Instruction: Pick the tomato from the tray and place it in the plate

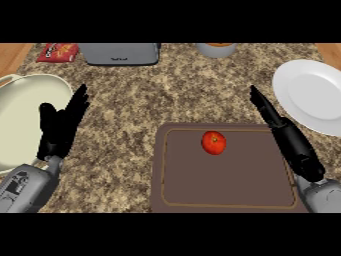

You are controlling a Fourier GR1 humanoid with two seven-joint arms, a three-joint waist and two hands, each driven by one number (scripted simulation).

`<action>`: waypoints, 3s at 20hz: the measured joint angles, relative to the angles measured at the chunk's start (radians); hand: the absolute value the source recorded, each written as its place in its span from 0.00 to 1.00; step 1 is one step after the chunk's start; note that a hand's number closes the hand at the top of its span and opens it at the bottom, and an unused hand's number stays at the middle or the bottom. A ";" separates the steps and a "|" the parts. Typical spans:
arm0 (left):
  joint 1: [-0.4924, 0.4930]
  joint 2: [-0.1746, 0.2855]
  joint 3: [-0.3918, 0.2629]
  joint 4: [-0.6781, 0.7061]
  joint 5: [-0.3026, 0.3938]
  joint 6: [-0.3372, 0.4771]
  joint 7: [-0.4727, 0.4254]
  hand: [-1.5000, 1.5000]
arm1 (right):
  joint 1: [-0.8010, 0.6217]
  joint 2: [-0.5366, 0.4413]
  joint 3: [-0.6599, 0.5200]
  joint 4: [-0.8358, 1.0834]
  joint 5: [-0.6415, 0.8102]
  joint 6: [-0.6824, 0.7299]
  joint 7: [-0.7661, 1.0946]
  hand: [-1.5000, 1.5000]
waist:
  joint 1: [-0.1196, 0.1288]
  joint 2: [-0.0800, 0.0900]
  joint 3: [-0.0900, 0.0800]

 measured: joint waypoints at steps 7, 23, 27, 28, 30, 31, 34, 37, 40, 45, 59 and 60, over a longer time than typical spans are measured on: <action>-0.079 0.041 -0.022 -0.120 -0.053 -0.069 -0.101 0.50 | 0.067 0.081 -0.062 0.233 -0.248 0.060 0.268 0.00 | 0.032 0.055 -0.012; -0.011 0.093 -0.014 -0.224 -0.060 -0.219 -0.240 0.50 | -0.548 0.026 0.085 0.672 -0.068 0.303 0.910 0.00 | 0.046 0.047 -0.020; 0.024 0.109 0.013 -0.239 -0.055 -0.242 -0.260 0.50 | -0.667 0.087 0.031 0.791 -0.133 0.370 1.048 0.00 | 0.038 0.046 -0.019; 0.029 0.110 0.019 -0.232 -0.055 -0.249 -0.265 0.50 | -0.687 0.096 0.020 0.816 -0.150 0.393 1.067 0.00 | 0.034 0.046 -0.019; 0.036 0.106 0.023 -0.226 -0.061 -0.253 -0.270 0.50 | -0.725 0.104 -0.007 0.862 -0.193 0.437 1.094 0.00 | 0.028 0.046 -0.019; 0.039 0.107 0.026 -0.237 -0.061 -0.254 -0.261 0.50 | -0.742 0.112 -0.019 0.885 -0.214 0.448 1.108 0.00 | 0.027 0.046 -0.019; 0.026 0.097 0.035 -0.228 -0.065 -0.258 -0.255 0.50 | -0.791 0.105 -0.032 0.966 -0.245 0.505 1.118 0.00 | 0.025 0.048 -0.019; 0.029 0.094 0.041 -0.232 -0.069 -0.263 -0.251 0.50 | -0.833 0.093 -0.027 1.040 -0.249 0.540 1.126 0.00 | 0.025 0.048 -0.019; 0.047 0.089 0.046 -0.242 -0.078 -0.269 -0.255 0.50 | -0.866 0.079 -0.032 1.106 -0.255 0.569 1.127 0.00 | 0.023 0.047 -0.019; 0.057 0.070 0.058 -0.225 -0.101 -0.279 -0.270 0.50 | -0.886 0.073 -0.034 1.199 -0.237 0.605 1.102 0.00 | 0.018 0.048 -0.018; 0.058 0.023 0.089 -0.245 -0.148 -0.304 -0.231 0.50 | -0.887 0.147 -0.049 1.336 -0.205 0.715 1.028 0.00 | 0.014 0.047 -0.018; 0.067 0.020 0.091 -0.253 -0.152 -0.303 -0.229 0.50 | -0.882 0.152 -0.050 1.341 -0.203 0.720 1.027 0.00 | 0.013 0.046 -0.018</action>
